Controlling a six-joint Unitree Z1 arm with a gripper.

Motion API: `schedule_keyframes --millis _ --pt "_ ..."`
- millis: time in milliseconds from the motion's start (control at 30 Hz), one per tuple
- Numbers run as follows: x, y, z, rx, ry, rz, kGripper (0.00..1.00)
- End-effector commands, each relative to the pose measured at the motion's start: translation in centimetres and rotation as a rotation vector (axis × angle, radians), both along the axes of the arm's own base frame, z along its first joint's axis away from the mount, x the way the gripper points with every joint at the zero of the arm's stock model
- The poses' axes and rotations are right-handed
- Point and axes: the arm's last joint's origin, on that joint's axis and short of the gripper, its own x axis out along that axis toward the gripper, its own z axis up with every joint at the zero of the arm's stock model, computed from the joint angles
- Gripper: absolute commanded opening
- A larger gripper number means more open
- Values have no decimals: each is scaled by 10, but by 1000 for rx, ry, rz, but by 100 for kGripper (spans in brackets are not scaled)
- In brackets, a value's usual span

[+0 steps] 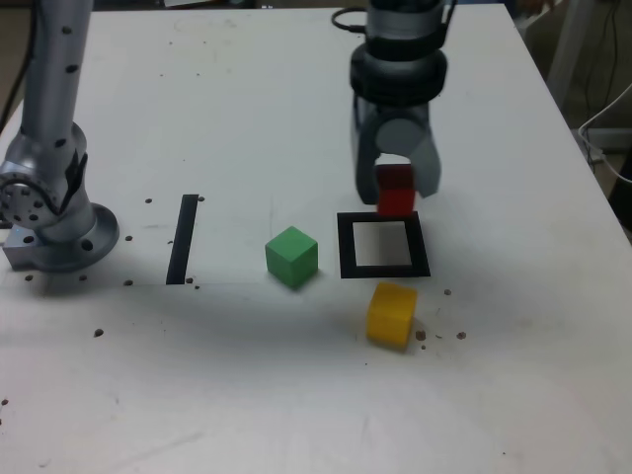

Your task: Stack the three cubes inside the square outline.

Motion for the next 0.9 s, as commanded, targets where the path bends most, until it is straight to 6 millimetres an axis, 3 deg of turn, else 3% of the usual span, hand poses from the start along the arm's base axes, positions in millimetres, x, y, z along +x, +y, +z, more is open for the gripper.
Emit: schedule_keyframes --millis 0,400,867 --pt "-5 2 0 3 -4 4 31" --pt "-23 -1 -7 -21 23 -14 31" --pt "-15 -23 -19 -83 -29 -70 31"
